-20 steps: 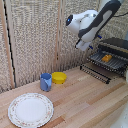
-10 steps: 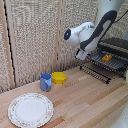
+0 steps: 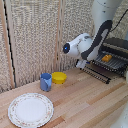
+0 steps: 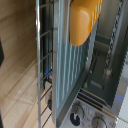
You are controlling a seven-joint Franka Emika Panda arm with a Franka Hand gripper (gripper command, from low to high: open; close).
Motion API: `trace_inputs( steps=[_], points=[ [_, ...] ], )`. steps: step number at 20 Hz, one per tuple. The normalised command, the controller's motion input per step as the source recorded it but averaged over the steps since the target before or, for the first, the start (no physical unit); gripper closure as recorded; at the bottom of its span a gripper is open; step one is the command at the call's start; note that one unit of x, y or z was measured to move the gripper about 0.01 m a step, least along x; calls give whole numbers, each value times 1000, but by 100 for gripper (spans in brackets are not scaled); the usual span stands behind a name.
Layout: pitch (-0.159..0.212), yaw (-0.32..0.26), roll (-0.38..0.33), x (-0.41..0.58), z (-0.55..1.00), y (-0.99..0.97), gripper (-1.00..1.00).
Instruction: Kindly employ your clamp to softly take hold of the bread. Delicately rest it on the oven pan, verifying that it is even on the surface. Using your clamp and attentiveness, smoothly glide the pan into the oven and along the appropriate brackets, securing it in position.
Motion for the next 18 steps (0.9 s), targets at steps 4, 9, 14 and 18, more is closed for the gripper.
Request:
trace_inputs(
  steps=[4,9,14,18],
  points=[
    [0,-91,-160,-187,-48,-214,-100],
    [7,-59,-20,0,-98,-431,-100],
    [16,-12,1,0,-108,-447,-100],
    [53,-17,26,9,-17,-279,100]
  ],
)
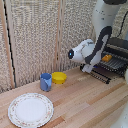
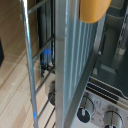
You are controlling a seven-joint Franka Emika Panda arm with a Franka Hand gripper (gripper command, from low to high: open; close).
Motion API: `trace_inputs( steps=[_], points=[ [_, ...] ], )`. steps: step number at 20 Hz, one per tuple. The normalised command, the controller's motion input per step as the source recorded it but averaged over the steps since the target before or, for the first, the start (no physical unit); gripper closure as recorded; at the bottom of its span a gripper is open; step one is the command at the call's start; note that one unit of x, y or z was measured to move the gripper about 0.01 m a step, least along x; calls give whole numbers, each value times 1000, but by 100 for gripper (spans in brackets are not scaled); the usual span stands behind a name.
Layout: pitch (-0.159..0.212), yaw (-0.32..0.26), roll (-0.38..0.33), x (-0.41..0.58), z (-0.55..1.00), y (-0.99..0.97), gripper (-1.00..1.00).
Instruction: Kindly employ your clamp to softly take hold of the bread. Delicately rest it on the oven pan, verifying that it is even on the surface. Using your clamp and attentiveness, smoothly glide the pan into the oven and along the appropriate brackets, securing it in position.
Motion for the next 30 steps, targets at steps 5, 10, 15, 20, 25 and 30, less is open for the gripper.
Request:
trace_inputs(
  steps=[5,10,15,20,25,30],
  points=[
    [67,-2,2,68,-4,-77,100],
    [68,-4,13,24,9,-110,100],
    [71,0,86,0,130,-208,100],
    [15,-3,146,0,401,-252,100],
    [0,-11,129,25,848,-422,100],
    [16,6,53,186,998,-251,100]
  ],
)
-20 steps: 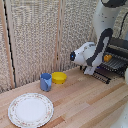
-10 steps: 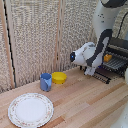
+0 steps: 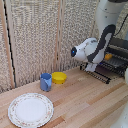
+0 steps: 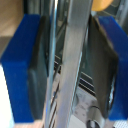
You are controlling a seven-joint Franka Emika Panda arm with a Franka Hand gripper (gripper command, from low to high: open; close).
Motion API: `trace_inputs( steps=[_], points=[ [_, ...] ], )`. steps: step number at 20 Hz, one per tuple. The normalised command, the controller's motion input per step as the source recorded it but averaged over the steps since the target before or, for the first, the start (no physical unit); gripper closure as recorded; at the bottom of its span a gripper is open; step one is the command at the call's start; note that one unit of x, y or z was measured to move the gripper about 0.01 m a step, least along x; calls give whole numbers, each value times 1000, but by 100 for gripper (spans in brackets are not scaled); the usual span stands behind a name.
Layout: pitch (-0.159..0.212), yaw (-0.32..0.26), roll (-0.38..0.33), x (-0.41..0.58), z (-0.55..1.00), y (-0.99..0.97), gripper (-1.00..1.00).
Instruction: Kindly employ your clamp to softly take hold of the bread. Delicately rest it on the oven pan, verifying that it is even on the surface. Using your clamp and attentiveness, smoothly glide the pan into the oven and along the appropriate brackets, securing it in position.
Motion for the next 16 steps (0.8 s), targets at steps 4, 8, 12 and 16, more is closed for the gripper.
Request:
trace_inputs(
  steps=[4,8,12,16],
  points=[
    [13,54,66,-111,646,-649,100],
    [24,79,24,-267,434,-826,100],
    [40,54,0,-379,581,-844,100],
    [16,75,9,-337,863,-777,100]
  ],
)
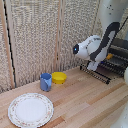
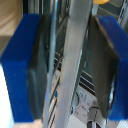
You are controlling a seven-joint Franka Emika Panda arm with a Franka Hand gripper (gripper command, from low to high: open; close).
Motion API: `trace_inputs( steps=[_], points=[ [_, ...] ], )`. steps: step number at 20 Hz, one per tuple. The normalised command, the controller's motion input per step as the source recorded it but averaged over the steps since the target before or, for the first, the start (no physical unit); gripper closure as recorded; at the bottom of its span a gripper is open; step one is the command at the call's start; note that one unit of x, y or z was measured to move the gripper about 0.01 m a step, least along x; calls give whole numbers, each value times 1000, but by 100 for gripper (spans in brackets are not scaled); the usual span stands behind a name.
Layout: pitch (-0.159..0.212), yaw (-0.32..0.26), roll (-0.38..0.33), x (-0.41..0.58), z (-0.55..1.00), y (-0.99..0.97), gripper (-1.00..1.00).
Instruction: Kindly employ your clamp to softly take hold of the bread. Delicately rest it on the oven pan, verifying that it is even on the surface. Using your clamp and attentiveness, smoothly glide the pan into the oven and along the appropriate brackets, securing it in position.
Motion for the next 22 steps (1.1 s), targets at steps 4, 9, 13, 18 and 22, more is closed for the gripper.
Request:
trace_inputs(
  steps=[4,9,13,18,22],
  points=[
    [0,31,18,-239,689,-956,100],
    [29,0,31,-104,416,-1000,100],
    [36,0,28,-2,251,-1000,100],
    [36,0,24,0,295,-1000,100],
    [23,10,17,-9,323,-1000,100]
  ],
)
